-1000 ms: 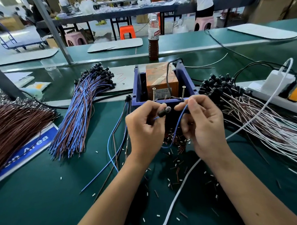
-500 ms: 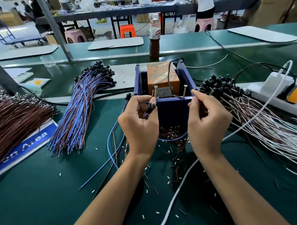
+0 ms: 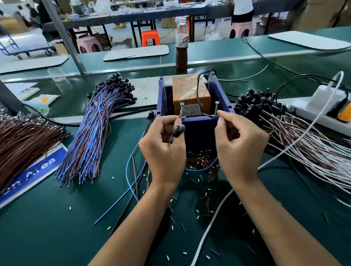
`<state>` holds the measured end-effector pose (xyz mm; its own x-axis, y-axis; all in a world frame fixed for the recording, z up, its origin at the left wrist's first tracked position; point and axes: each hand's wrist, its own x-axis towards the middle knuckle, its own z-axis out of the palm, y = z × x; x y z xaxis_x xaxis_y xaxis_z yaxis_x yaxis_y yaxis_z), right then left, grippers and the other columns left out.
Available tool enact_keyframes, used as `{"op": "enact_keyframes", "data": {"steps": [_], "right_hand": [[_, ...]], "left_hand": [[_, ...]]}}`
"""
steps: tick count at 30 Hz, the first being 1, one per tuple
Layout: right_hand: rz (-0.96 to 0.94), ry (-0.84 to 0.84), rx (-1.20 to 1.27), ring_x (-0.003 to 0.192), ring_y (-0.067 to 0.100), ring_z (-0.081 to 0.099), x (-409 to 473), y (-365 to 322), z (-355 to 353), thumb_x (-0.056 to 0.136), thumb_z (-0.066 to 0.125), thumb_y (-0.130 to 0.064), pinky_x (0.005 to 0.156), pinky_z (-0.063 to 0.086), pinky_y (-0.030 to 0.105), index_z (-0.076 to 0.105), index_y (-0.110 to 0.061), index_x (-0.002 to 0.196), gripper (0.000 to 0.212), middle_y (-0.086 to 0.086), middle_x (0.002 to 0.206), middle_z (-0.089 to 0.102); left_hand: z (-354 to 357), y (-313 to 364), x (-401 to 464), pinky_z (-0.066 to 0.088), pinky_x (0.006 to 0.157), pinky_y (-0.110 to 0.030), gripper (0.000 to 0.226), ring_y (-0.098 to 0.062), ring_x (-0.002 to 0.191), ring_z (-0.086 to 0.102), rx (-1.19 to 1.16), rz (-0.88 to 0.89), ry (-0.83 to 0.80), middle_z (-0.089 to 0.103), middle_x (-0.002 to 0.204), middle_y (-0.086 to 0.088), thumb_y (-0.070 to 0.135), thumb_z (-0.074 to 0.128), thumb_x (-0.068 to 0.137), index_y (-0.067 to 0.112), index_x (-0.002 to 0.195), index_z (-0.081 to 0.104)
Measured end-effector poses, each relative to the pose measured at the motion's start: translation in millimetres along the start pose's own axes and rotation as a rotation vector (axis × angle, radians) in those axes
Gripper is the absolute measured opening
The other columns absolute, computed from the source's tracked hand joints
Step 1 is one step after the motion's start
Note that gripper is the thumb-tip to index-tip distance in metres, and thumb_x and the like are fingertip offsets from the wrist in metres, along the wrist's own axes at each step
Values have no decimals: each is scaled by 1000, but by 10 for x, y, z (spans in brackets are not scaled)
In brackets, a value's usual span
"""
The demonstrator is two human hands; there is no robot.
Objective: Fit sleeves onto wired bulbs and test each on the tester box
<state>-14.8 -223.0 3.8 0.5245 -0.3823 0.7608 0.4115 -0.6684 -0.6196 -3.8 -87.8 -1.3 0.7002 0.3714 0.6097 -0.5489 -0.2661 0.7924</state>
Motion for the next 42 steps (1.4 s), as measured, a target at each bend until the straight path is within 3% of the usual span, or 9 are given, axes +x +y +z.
{"op": "enact_keyframes", "data": {"steps": [9, 15, 22, 26, 30, 33, 35, 38, 42], "right_hand": [[-1, -16, -8, 65, 5, 58, -6, 34, 0, 97, 66, -3, 67, 40, 7, 81, 0, 104, 16, 4, 81, 75], [-10, -23, 0, 66, 4, 59, -13, 43, -2, 98, 66, -5, 67, 41, 6, 80, -1, 105, 16, 4, 83, 76], [52, -15, 164, 64, 9, 67, -25, 60, -67, 97, 65, -7, 58, 54, 27, 78, -8, 113, 20, -1, 77, 74], [98, -238, 372, 40, 12, 54, -15, 44, -176, 103, 61, -10, 42, 39, 21, 71, -12, 117, 18, -2, 64, 70], [195, -360, 598, 31, 25, 45, 154, -108, -233, 113, 42, -24, 30, 31, 28, 74, -8, 94, 41, 10, 57, 64], [179, -521, 521, 35, 19, 49, 338, -420, -101, 112, 47, -30, 34, 38, 27, 75, -11, 88, 41, 9, 58, 65], [185, -733, 452, 47, 17, 62, 425, -682, 78, 108, 53, -38, 44, 49, 30, 75, -14, 91, 38, 4, 66, 72], [344, -1058, 468, 74, 24, 77, 369, -1095, 405, 105, 47, -56, 64, 63, 37, 71, -12, 109, 50, 4, 86, 78], [807, -1251, 695, 95, 39, 77, 151, -1296, 681, 106, 45, -57, 84, 63, 46, 57, -17, 130, 48, 18, 107, 78]], "left_hand": [[-18, 36, 4, 37, 57, -15, 15, -6, 59, 50, -7, 12, 13, 56, 63, 15, 22, 63, 90, 12, 82, 72], [-21, 44, 9, 36, 58, -12, 14, -6, 60, 51, -14, 5, 8, 58, 64, 15, 20, 62, 88, 13, 82, 73], [-116, 108, 146, 38, 53, -28, 16, -12, 57, 47, -60, -106, -43, 59, 64, 9, 8, 70, 95, 17, 82, 73], [-548, 218, 594, 29, 41, -20, 10, -8, 47, 36, -382, -433, -191, 50, 58, 7, 10, 68, 93, 16, 85, 70], [-1270, 290, 1198, 12, 37, -12, 13, -1, 47, 19, -697, -777, -747, 44, 62, 10, 20, 59, 94, 14, 94, 70], [-1497, 376, 1449, 10, 36, -16, 9, -2, 49, 20, -749, -879, -966, 49, 66, 8, 21, 73, 91, 13, 94, 72], [-1427, 411, 1453, 12, 35, -13, 13, -1, 47, 18, -534, -882, -997, 45, 66, 9, 26, 80, 81, 17, 89, 73], [-1180, 396, 1318, 20, 35, -11, 12, -3, 45, 29, -268, -854, -943, 44, 70, 0, 23, 62, 89, 12, 94, 65], [-1060, 285, 1300, 30, 35, -15, 18, -11, 49, 32, -121, -919, -714, 40, 64, -2, 29, 64, 91, 14, 83, 57]]}}
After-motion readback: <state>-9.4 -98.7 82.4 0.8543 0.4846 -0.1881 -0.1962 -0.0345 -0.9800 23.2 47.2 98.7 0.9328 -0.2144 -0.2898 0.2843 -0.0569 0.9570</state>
